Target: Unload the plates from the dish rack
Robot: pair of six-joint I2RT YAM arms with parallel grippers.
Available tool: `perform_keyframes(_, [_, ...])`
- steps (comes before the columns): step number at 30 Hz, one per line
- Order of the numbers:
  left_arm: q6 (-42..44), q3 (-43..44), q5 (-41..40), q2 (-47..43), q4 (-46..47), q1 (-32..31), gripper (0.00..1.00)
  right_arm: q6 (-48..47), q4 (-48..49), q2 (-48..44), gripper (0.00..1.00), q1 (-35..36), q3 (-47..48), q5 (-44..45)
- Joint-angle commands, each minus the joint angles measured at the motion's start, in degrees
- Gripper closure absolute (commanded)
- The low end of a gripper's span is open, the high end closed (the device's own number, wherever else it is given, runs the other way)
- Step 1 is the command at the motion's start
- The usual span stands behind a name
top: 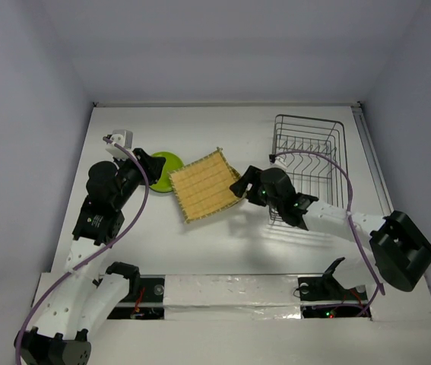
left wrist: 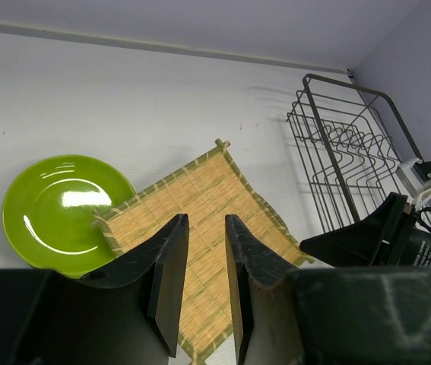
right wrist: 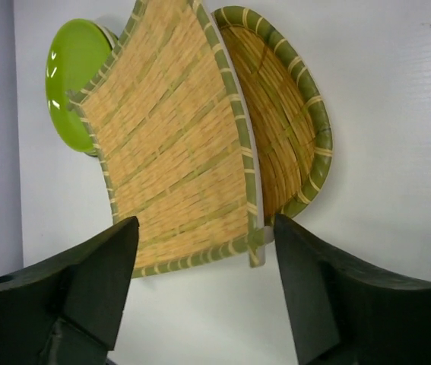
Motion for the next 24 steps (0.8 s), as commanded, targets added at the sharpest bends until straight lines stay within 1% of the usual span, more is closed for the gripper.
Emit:
perform_keyframes(1, [-0.1, -0.5, 0.5, -0.8, 2.5, -0.3, 0.77, -2.2, -1.8, -1.7, 0.21, 0.1, 3.7, 3.4])
perform_keyframes(4, [-0.1, -0.5, 0.5, -1.0, 2.5, -0.3, 0.77, -3.7, -4.4, -4.1, 0.19, 0.1, 5.1, 4.3])
perform_keyframes(7, [-0.1, -0.5, 0.4, -0.9, 2.4, -0.3, 0.77, -5.3, -6.5, -7.3, 0.19, 0.1, 6.8, 4.8])
perform_keyframes(9, [-0.1, -0.5, 0.6, -0.9, 2.5, -0.3, 0.77, -6.4, -7.3, -8.6, 0.22, 0.1, 7.6, 4.4])
perform_keyframes(11, [0.0, -0.5, 0.5, -1.0, 2.4, -0.3, 0.77, -7.2, -7.8, -10.2, 0.27, 0.1, 8.8, 3.1])
perform_keyframes(12, [-0.1, -0.5, 0.5, -0.9, 2.4, -0.3, 0.77, -7.4, -7.7, -10.7, 0.32, 0.1, 9.0, 2.6])
perform_keyframes(13, [-0.1, -0.5, 0.4, -0.9, 2.5, -0.3, 0.77, -7.8, -7.3, -11.3, 0.54, 0.1, 9.4, 1.0])
perform_keyframes(14, [-0.1, -0.5, 0.5, -0.9, 2.5, -0.3, 0.77, -8.4, -7.2, -12.3, 0.71, 0.1, 10.1, 0.1])
perform_keyframes(16, [-0.1, -0.5, 0.3, -0.9, 2.5, -0.3, 0.77, -9.0, -7.8, -13.5, 1.0, 0.6, 11.1, -1.2])
perform_keyframes(18, [-0.1, -0.5, 0.3, -1.0, 2.5, -0.3, 0.76, -10.8, -8.3, -16.8, 1.0, 0.6, 12.1, -1.2])
perform_keyframes(20, [-0.1, -0.5, 0.4, -1.2, 2.5, -0.3, 0.72, -12.7, -9.8, -20.1, 1.0, 0.6, 12.6, 1.4])
perform_keyframes(21, [-0.1, -0.5, 0.4, -1.3, 2.4, -0.3, 0.7, -13.7, -11.4, -24.0, 1.0, 0.6, 13.1, 2.4])
perform_keyframes(22, [-0.1, -0.6, 0.4, -1.5, 2.4, -0.3, 0.66, -14.6, -12.9, -26.0, 1.0, 0.6, 13.3, 4.5])
perform_keyframes(24, [0.0, -0.7, 0.7, -2.1, 3.9, -0.3, 0.59, -17.3, -14.7, -30.2, 1.0, 0.6, 13.5, 6.9])
